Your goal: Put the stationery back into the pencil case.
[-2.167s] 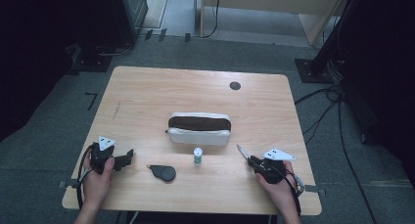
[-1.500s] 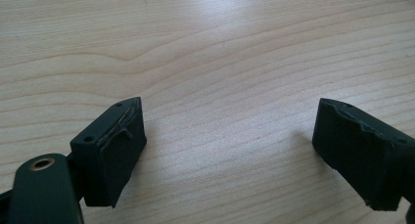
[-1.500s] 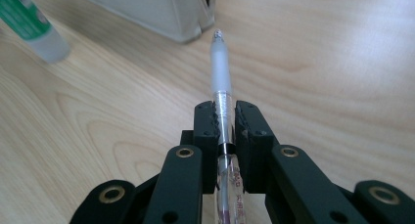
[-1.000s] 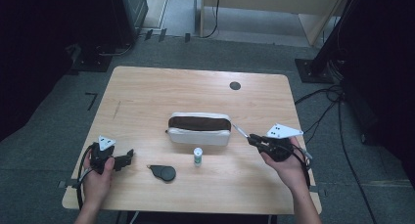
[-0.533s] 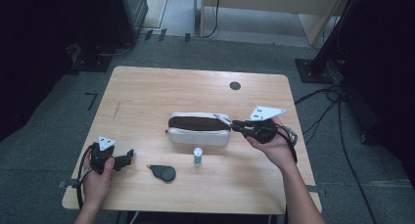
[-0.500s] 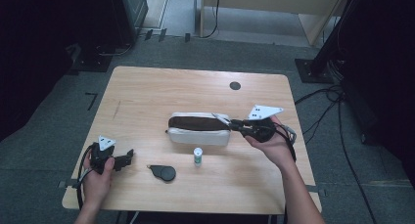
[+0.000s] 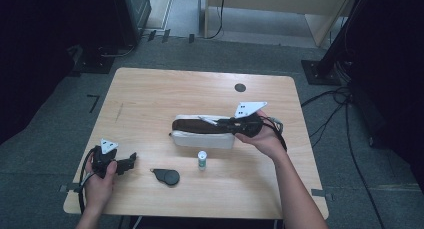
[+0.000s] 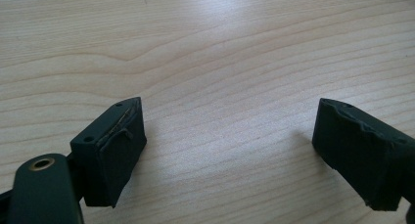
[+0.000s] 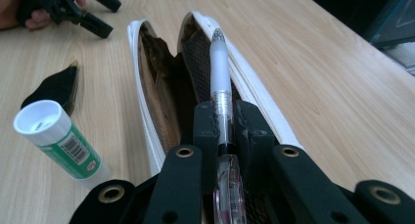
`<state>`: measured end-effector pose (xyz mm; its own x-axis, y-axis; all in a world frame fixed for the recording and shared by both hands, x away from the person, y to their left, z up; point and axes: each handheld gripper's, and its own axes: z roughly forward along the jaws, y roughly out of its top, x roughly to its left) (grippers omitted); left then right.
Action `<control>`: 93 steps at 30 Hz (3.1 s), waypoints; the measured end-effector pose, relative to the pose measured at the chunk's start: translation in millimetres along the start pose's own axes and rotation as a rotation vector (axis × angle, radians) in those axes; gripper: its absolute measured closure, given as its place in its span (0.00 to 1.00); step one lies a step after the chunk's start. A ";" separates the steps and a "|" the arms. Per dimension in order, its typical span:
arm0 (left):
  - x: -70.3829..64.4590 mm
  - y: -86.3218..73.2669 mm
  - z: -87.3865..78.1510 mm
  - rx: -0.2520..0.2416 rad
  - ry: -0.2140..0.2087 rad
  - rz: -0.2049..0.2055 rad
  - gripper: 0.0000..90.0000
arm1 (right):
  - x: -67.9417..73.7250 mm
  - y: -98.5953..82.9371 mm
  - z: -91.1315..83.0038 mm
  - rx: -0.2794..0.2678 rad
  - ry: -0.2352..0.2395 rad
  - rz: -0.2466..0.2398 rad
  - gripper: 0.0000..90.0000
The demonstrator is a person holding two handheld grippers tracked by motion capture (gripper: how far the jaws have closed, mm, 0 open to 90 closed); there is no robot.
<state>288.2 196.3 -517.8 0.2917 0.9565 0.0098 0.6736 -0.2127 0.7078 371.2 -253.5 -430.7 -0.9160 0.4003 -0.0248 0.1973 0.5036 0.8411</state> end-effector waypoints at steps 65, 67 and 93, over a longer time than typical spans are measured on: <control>-0.1 0.0 0.0 0.000 0.000 0.000 0.14 | -14.1 7.1 58.8 0.530 0.116 0.064 0.89; -0.1 0.0 0.1 -0.001 0.000 -0.001 0.14 | -14.1 6.8 58.3 0.524 0.112 0.062 0.89; -0.2 0.0 0.1 0.000 -0.002 0.001 0.14 | -17.7 11.9 46.6 0.420 0.116 0.082 0.83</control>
<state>288.2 196.0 -517.9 0.2937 0.9558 0.0089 0.6731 -0.2135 0.7080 406.0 -218.9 -445.4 -0.9200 0.3749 0.1140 0.3735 0.7507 0.5450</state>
